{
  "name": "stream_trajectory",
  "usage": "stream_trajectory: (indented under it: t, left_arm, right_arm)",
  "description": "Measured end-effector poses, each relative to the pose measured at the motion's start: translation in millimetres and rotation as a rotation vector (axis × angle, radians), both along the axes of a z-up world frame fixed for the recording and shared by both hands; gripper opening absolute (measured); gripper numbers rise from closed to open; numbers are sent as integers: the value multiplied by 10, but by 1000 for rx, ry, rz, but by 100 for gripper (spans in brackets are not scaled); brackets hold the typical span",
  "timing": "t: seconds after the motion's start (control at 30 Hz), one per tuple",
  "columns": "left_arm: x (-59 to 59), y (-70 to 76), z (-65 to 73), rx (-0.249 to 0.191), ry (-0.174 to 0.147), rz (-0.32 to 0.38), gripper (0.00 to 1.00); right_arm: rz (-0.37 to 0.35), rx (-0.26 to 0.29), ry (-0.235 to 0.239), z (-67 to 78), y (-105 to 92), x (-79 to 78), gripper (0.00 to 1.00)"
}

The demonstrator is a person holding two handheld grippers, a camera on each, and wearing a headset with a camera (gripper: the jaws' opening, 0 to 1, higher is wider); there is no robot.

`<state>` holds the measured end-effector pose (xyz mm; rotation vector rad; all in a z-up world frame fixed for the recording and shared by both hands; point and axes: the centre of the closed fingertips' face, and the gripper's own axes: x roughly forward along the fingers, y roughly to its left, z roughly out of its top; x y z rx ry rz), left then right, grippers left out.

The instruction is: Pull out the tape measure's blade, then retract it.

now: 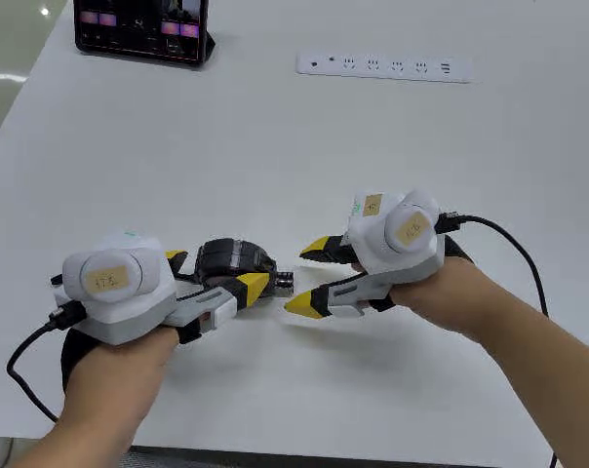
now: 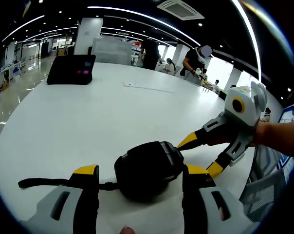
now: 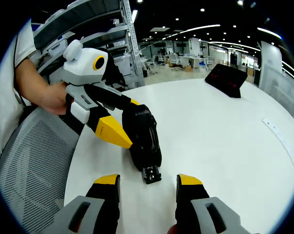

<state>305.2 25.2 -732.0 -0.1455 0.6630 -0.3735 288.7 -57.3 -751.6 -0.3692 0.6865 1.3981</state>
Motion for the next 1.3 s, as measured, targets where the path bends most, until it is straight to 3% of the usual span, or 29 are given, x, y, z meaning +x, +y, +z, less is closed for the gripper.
stream_trajectory:
  t: [0.5,0.93,1.1,1.3]
  left_arm:
    - [-94,223,108,85,-36,-70,70]
    - [-94,244,183,121,-61,-129,69]
    - [-126,218,207,130,-63,-172,68]
    - [-167,230,232,131,-70,-211,73]
  right_arm:
    - [-74,9,-32,130,-218,-22,56]
    - [-113,9,-39,173,-366,-44,60]
    - [-139,33,-51,222,-426,-35,62]
    - [-161,35,-65,236,-504,-60,65]
